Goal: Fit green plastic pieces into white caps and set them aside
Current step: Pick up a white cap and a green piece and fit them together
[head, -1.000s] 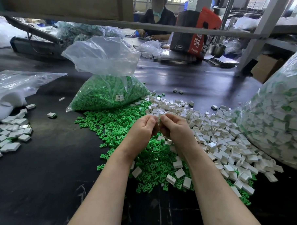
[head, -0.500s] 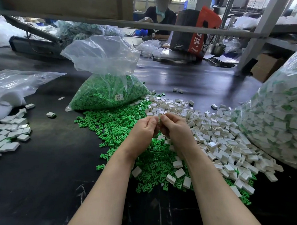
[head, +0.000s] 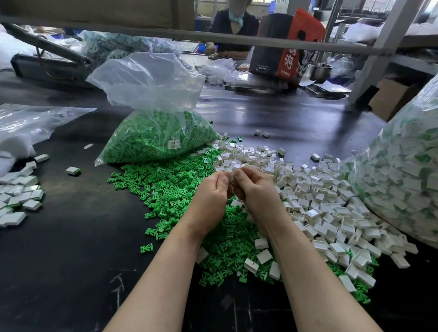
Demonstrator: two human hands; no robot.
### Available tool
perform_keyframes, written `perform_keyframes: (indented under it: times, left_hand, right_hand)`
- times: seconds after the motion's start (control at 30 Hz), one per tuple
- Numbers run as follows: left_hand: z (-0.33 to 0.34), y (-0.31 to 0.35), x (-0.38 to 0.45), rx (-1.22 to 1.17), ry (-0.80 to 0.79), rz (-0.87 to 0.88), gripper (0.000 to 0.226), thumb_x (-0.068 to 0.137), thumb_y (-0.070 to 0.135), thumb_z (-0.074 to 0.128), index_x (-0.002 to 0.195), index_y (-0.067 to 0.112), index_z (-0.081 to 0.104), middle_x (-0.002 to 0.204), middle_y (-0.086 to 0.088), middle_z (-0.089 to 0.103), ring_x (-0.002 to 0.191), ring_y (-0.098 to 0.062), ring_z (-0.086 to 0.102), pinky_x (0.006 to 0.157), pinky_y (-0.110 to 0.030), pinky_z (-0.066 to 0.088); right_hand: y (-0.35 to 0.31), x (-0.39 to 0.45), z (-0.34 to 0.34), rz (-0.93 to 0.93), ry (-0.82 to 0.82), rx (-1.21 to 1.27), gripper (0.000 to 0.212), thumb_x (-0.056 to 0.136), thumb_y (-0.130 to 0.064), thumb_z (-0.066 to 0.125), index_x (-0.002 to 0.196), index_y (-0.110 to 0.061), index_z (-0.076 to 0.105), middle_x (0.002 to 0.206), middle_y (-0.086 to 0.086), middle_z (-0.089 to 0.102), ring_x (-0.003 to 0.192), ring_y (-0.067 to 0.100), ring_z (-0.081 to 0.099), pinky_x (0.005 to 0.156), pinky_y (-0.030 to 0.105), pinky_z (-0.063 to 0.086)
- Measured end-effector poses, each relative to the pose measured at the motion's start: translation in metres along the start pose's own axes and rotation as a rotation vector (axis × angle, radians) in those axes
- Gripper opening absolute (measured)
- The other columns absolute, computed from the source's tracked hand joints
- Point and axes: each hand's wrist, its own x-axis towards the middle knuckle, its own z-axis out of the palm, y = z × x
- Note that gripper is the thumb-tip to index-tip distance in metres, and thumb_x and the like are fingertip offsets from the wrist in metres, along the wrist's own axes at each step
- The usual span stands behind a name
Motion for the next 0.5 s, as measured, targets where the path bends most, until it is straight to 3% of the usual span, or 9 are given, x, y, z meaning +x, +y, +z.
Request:
perform_keyframes:
  times: [0.13,0.3,0.4,0.5]
  left_hand:
    - [0.0006,-0.0003,0.0001,-0.009,-0.005,-0.002,0.03,0.106,0.018,0.035,0.091,0.015,0.06,0.073,0.01,0.056,0.06,0.009,0.052,0.065,-0.014,0.045]
    - [0.0002,-0.0008,-0.0009,0.007,0.01,0.012,0.031,0.106,0.019,0.035,0.086,0.016,0.059,0.072,0.01,0.054,0.059,0.008,0.05,0.061,-0.012,0.044]
    - [0.0004,-0.0002,-0.0011,-0.014,0.008,0.005,0.032,0.106,0.018,0.035,0.083,0.013,0.056,0.073,0.004,0.052,0.062,0.002,0.049,0.064,-0.016,0.045]
    - [0.0005,0.0007,-0.0002,-0.076,-0.012,-0.02,0.031,0.107,0.018,0.033,0.083,0.009,0.052,0.078,-0.004,0.05,0.073,-0.015,0.048,0.071,-0.027,0.045]
  right_hand:
    - [0.0006,0.0005,-0.0002,0.012,-0.012,0.044,0.028,0.101,-0.014,0.05,0.077,-0.015,0.065,0.068,-0.002,0.057,0.072,0.017,0.051,0.069,0.031,0.044]
    - [0.0015,0.0013,0.0003,-0.04,-0.011,-0.035,0.034,0.102,-0.014,0.049,0.07,-0.018,0.061,0.053,-0.015,0.052,0.054,0.002,0.045,0.054,0.017,0.039]
    - [0.0017,0.0014,-0.0007,-0.028,-0.026,0.001,0.033,0.102,-0.013,0.048,0.071,-0.016,0.06,0.058,-0.009,0.051,0.055,0.004,0.044,0.054,0.018,0.038]
    - [0.0007,0.001,-0.0028,0.025,-0.049,0.149,0.031,0.102,-0.015,0.048,0.074,-0.013,0.061,0.061,-0.002,0.05,0.049,0.002,0.043,0.045,0.012,0.036]
